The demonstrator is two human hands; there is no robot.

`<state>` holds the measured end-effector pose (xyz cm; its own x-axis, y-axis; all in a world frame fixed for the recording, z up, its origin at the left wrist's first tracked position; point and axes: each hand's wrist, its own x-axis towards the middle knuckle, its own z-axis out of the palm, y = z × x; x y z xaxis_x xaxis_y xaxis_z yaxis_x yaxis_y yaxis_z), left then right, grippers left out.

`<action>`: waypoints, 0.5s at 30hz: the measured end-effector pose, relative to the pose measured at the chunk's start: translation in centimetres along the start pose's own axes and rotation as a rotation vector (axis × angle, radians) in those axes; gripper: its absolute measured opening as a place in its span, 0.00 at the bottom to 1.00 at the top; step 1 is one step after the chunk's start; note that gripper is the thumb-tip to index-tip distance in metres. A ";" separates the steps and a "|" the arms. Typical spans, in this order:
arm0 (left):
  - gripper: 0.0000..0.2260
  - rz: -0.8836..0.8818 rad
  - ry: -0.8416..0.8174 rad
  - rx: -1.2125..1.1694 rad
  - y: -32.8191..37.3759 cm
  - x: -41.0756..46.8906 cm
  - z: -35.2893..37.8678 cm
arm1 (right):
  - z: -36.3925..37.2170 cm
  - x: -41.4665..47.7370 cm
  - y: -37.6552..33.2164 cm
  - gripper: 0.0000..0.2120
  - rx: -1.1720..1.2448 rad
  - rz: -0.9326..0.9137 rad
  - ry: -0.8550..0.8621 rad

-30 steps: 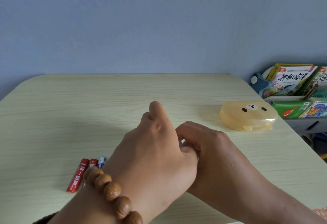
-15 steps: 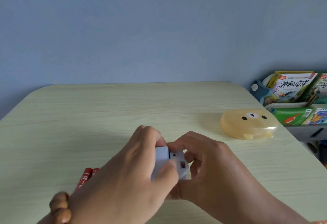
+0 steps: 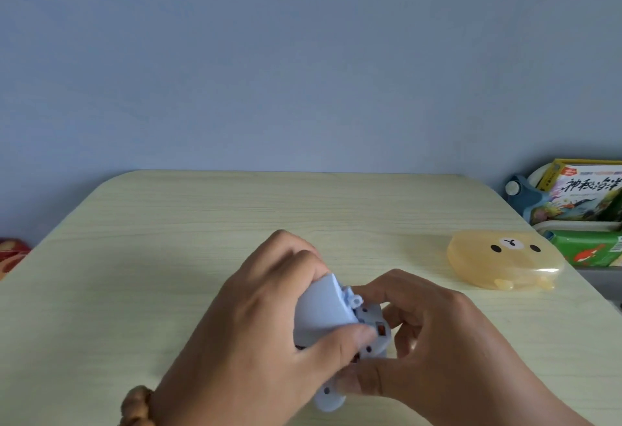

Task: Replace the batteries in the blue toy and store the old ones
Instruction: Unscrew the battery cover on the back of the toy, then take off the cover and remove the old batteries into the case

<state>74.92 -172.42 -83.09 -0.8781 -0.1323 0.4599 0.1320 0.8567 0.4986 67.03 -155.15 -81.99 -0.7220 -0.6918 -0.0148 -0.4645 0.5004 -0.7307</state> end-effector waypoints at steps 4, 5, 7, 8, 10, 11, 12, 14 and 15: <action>0.15 -0.129 0.119 -0.138 0.3 0.0 -0.8 | -0.1 0.1 -0.3 0.26 0.006 0.043 -0.019; 0.15 -0.183 0.129 -0.188 0.1 0.0 -1.2 | -0.1 0.1 -0.6 0.28 0.013 0.073 -0.034; 0.19 -0.301 0.124 -0.228 -0.7 0.0 -2.3 | -0.1 0.1 -0.5 0.29 0.028 0.090 -0.038; 0.21 -0.355 0.120 -0.212 -1.3 0.0 -2.9 | -0.1 0.1 -0.5 0.30 0.022 0.096 -0.031; 0.22 -0.443 0.143 -0.129 -2.8 0.0 -4.2 | 0.0 0.1 -0.6 0.32 0.035 0.117 -0.028; 0.20 -0.482 0.163 -0.074 -3.5 -0.1 -4.8 | 0.0 0.1 -0.5 0.31 0.040 0.122 -0.024; 0.17 -0.520 0.178 -0.008 -4.4 -0.3 -5.4 | 0.0 0.1 -0.5 0.30 0.027 0.126 -0.019; 0.16 -0.591 0.181 0.103 -6.2 -0.9 -6.4 | 0.2 0.1 -0.5 0.30 0.027 0.134 -0.022; 0.19 -0.614 0.180 0.139 -7.0 -1.2 -6.7 | 0.2 0.1 -0.3 0.30 0.030 0.133 -0.019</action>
<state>78.13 -181.62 -82.18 -0.6827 -0.6890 0.2433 -0.4403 0.6537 0.6155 67.23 -155.45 -81.88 -0.7662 -0.6302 -0.1255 -0.3495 0.5726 -0.7416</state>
